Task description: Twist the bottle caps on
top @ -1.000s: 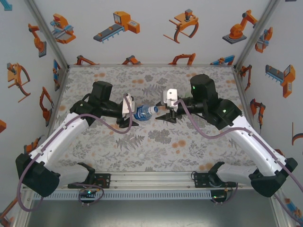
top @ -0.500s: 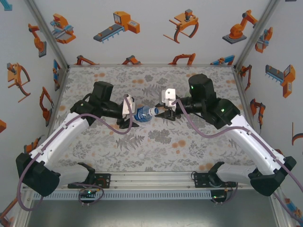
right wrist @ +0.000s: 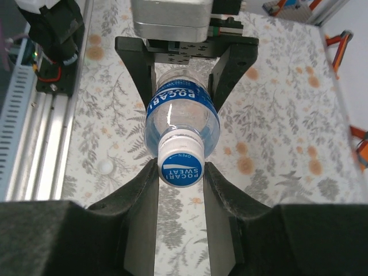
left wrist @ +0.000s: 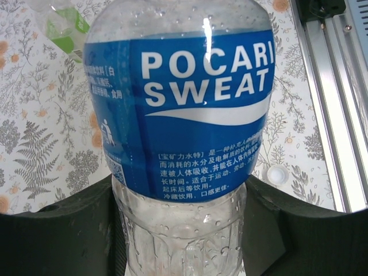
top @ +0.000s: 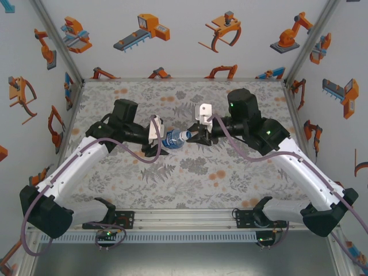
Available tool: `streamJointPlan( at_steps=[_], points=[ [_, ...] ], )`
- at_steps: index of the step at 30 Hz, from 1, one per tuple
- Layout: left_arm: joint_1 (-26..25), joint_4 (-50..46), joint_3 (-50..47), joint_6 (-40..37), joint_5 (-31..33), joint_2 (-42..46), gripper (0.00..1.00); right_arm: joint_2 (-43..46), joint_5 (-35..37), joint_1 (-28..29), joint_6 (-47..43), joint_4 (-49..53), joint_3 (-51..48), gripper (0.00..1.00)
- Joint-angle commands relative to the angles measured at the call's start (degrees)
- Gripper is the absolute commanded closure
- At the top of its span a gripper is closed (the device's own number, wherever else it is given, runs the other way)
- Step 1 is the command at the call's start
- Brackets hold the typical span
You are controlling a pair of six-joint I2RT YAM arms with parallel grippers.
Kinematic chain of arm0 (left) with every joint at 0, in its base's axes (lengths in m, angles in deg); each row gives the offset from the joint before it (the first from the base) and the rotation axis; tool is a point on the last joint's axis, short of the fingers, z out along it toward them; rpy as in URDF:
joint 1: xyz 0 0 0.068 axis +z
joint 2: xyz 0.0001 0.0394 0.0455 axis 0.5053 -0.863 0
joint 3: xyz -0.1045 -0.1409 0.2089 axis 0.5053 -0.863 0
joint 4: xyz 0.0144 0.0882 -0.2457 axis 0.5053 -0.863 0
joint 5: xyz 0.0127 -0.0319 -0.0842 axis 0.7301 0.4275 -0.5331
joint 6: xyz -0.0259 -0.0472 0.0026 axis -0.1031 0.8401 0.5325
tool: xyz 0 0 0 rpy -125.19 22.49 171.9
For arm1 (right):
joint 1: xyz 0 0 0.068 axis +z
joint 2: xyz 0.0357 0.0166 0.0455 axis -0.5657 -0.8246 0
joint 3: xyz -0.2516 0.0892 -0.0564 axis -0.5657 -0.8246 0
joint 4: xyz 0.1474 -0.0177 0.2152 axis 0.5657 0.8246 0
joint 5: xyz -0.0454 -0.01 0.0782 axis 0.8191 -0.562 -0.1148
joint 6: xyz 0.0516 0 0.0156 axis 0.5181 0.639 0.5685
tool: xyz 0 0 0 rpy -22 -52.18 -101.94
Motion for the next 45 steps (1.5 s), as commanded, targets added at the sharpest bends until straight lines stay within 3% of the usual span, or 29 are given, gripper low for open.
streamJointPlan(
  at_steps=[1,4,10,17,21,28,31,36,38,45],
  points=[
    [-0.4,-0.6,2.1,-1.2,-2.5,-0.1,1.0,-0.3,2.0,0.4,16.1,-3.8,-0.5,0.94],
    [-0.4,-0.6,2.2,-1.1,-1.9,-0.1,1.0,0.7,6.3,0.4,33.4,-8.6,-3.7,1.0],
    [-0.4,-0.3,2.5,-0.3,0.5,-0.4,1.0,-0.9,12.9,0.4,65.7,-8.5,-4.9,1.0],
    [-0.4,0.4,2.5,0.8,2.4,-0.6,1.0,-6.4,15.1,0.3,83.1,3.9,0.0,1.0],
    [-0.7,0.5,2.5,0.9,4.0,-0.7,1.0,-8.4,16.0,0.3,82.0,10.5,4.0,1.0],
    [-1.5,-1.0,2.7,-0.1,4.8,-1.1,1.0,-10.3,12.6,0.3,82.1,11.5,4.4,1.0],
    [-1.5,-1.0,2.8,0.0,4.8,-1.1,1.0,-9.9,14.1,0.3,81.7,11.2,4.7,0.91],
    [-1.5,-1.0,2.8,0.1,5.0,-1.3,1.0,-8.5,17.8,0.2,77.0,12.7,7.0,0.54],
    [-1.5,-0.9,2.8,0.1,4.9,-1.2,1.0,-8.0,19.2,0.1,74.4,13.5,8.2,0.45],
    [-1.5,-1.1,2.9,0.1,4.8,-1.3,1.0,-5.0,22.2,0.1,62.2,11.1,9.2,0.39]
  ],
)
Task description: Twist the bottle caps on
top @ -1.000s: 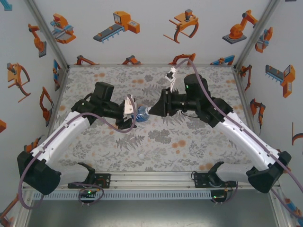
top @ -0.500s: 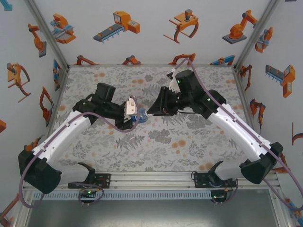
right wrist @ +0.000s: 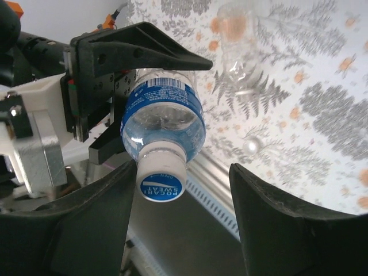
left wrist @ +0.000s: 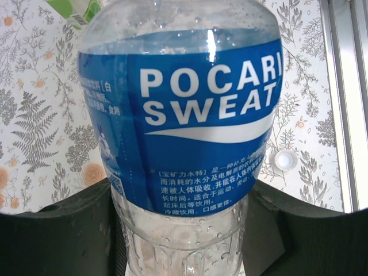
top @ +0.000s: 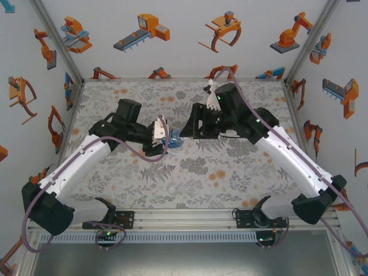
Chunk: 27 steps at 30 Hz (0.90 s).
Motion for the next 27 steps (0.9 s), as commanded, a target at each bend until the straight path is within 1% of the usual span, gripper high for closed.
streamJointPlan(
  at_steps=[1,3,5,10,13,16,20,27],
  points=[
    [-0.1,0.6,1.7,-0.6,-2.3,0.4,1.0,3.5,2.4,0.2,-10.3,-2.7,0.8,0.39],
    [-0.1,0.5,1.8,-0.5,-2.4,0.4,1.0,5.5,1.9,0.2,-16.3,-6.1,-0.5,0.39],
    [-0.1,0.4,1.8,-0.6,-2.5,0.2,1.0,7.4,-0.7,0.2,-23.9,-10.0,-2.0,0.4],
    [-0.1,-0.3,1.9,-1.4,-3.5,0.2,1.0,12.2,-12.1,0.4,-47.1,-17.5,-7.2,0.4],
    [-0.1,-0.9,2.1,-2.0,-4.6,0.0,1.0,13.9,-20.5,0.5,-63.0,-16.4,-8.8,0.4],
    [-0.3,-1.8,2.1,-2.7,-5.1,-0.2,1.0,13.9,-22.8,0.7,-74.3,-13.0,-8.8,0.41],
    [-0.5,-3.0,2.7,-3.5,-5.1,-0.6,1.0,12.1,-20.9,0.7,-79.1,-10.8,-8.1,0.45],
    [-0.9,-4.2,3.0,-4.3,-5.3,-1.2,1.0,9.9,-20.9,0.9,-80.2,-11.3,-8.3,0.47]
  ],
)
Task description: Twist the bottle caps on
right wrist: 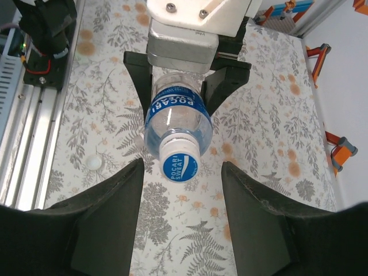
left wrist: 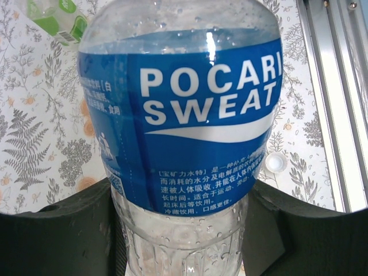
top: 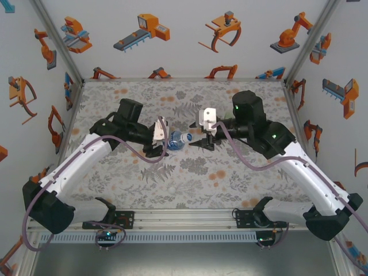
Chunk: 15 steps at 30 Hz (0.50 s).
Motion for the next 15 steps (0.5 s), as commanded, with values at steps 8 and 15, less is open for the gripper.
streamJointPlan(
  at_steps=[8,15],
  points=[
    [-0.5,-2.0,1.9,-1.8,-2.6,-0.4,1.0,-0.9,-1.9,0.6,-3.7,0.0,-0.9,0.56],
    [-0.5,-2.0,1.9,-1.8,-2.7,-0.4,1.0,-1.3,-3.0,0.8,-3.3,-0.3,-1.7,0.57]
  ],
)
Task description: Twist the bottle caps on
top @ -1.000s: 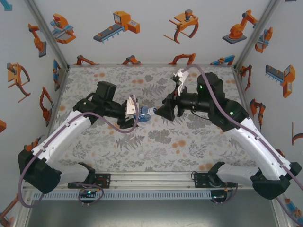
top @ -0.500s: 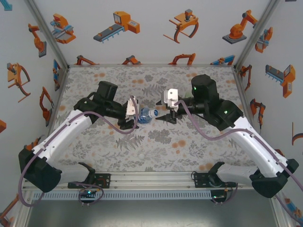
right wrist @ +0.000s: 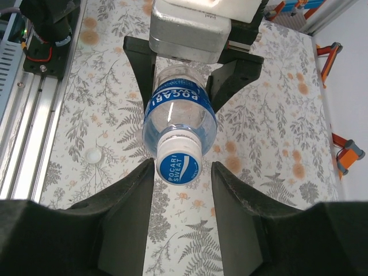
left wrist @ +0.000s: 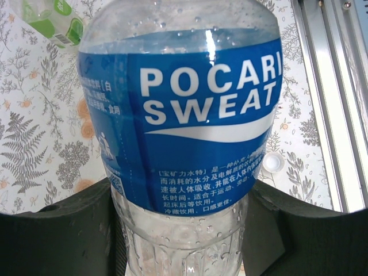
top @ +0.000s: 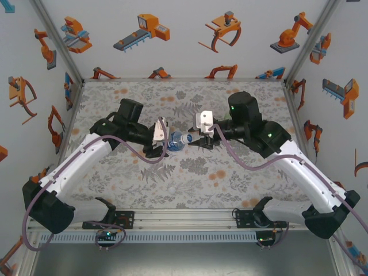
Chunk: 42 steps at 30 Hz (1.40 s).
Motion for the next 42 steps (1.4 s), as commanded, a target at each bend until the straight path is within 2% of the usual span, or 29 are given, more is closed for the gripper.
streamJointPlan(
  at_steps=[1,5,8,11,14,19,22,24,28,29,31,33,37,39,42],
  points=[
    [-0.2,-1.1,1.6,-1.4,-2.4,-0.3,1.0,-0.4,-1.9,0.7,-1.2,-0.7,-0.5,0.58],
    [-0.2,-1.1,1.6,-1.3,-2.5,-0.4,1.0,-0.7,-1.8,1.0,-0.7,-1.6,-0.6,0.63],
    [-0.2,-1.2,1.6,-1.3,-2.5,-0.4,1.0,-1.0,-0.9,1.0,0.4,-1.8,-0.5,0.72],
    [-0.2,-1.1,1.6,-1.3,-2.5,-0.4,1.0,-1.0,0.2,0.9,5.2,-2.2,-0.9,0.83],
    [-0.2,-1.1,1.7,-1.3,-2.4,-0.5,1.0,-1.0,1.9,1.0,16.6,-3.6,-1.6,0.9],
    [-0.2,-1.1,2.0,-1.2,-1.3,-0.7,1.0,-0.9,6.3,1.0,47.9,-9.2,-4.2,1.0],
    [-0.2,-1.1,2.3,-1.3,-0.4,-0.7,1.0,-2.3,10.6,1.0,68.3,-9.9,-4.8,1.0],
    [-0.3,-1.1,2.3,-1.4,0.3,-0.7,1.0,-4.5,12.2,1.0,77.9,-7.0,-3.5,1.0],
    [-1.0,-1.5,3.2,-1.2,3.2,-0.7,1.0,-9.4,17.4,1.0,89.1,6.2,1.4,1.0],
    [-1.1,-1.8,3.7,-1.2,3.7,-0.6,1.0,-9.7,17.4,1.0,91.4,6.1,0.8,1.0],
    [-1.2,-2.1,4.5,-1.1,3.7,-0.6,1.0,-9.0,16.1,1.0,96.8,-0.1,-3.2,1.0],
    [-1.3,-2.4,5.0,-1.1,4.0,-0.7,1.0,-8.8,16.0,0.9,99.3,-3.8,-5.1,1.0],
    [-1.6,-4.1,5.0,-2.6,6.2,-0.8,1.0,-9.0,16.7,0.8,99.2,-4.6,-5.3,0.98],
    [-1.6,-4.0,4.7,-3.1,6.7,-1.1,1.0,-9.0,16.7,0.8,98.5,-5.0,-5.1,0.87],
    [-1.6,-3.6,4.1,-3.2,6.4,-1.7,1.0,-8.2,18.4,0.7,93.5,-4.0,-3.3,0.63]
  ],
)
